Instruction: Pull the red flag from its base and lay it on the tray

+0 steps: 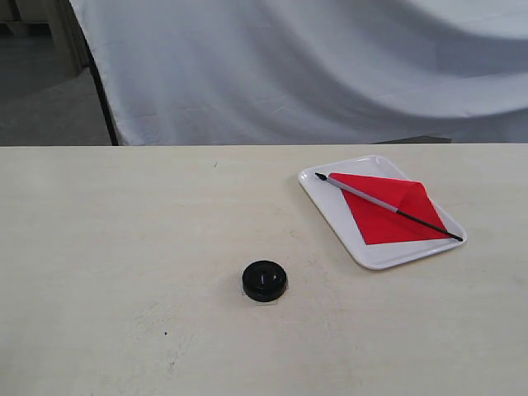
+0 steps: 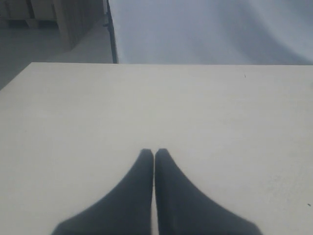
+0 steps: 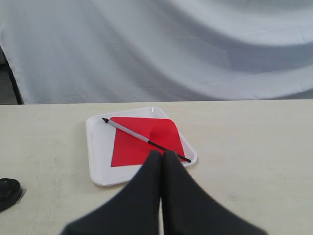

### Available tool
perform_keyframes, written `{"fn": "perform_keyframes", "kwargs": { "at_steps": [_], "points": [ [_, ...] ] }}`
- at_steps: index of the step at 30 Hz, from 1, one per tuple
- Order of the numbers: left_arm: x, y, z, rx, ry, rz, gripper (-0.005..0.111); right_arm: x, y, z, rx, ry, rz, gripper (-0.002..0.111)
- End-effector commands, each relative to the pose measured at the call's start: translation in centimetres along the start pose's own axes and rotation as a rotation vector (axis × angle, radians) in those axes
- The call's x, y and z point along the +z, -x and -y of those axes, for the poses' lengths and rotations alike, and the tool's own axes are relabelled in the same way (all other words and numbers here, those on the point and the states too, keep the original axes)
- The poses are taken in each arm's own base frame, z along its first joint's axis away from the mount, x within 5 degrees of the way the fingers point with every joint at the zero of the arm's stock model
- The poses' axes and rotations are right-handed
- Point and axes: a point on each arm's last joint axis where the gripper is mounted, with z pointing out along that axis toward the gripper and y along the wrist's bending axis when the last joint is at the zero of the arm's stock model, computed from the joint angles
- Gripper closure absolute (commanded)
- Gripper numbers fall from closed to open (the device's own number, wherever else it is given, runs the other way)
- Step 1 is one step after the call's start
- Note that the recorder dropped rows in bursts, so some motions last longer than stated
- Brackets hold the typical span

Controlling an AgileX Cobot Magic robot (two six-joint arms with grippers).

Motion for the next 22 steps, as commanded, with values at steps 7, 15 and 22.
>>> {"fn": "perform_keyframes", "kwargs": {
  "at_steps": [7,15,22],
  "points": [
    [0.01,-0.01,0.01,-0.011,0.000,0.003,0.105,-0.03,0.05,0.07,-0.024,-0.009,0.013,0.108],
    [0.01,-0.01,0.01,-0.009,0.000,0.003,0.105,-0.03,0.05,0.07,-0.012,-0.009,0.013,0.108],
    [0.01,-0.01,0.01,-0.009,0.000,0.003,0.105,-0.03,0.05,0.07,-0.012,-0.009,0.013,0.108]
  ]
}}
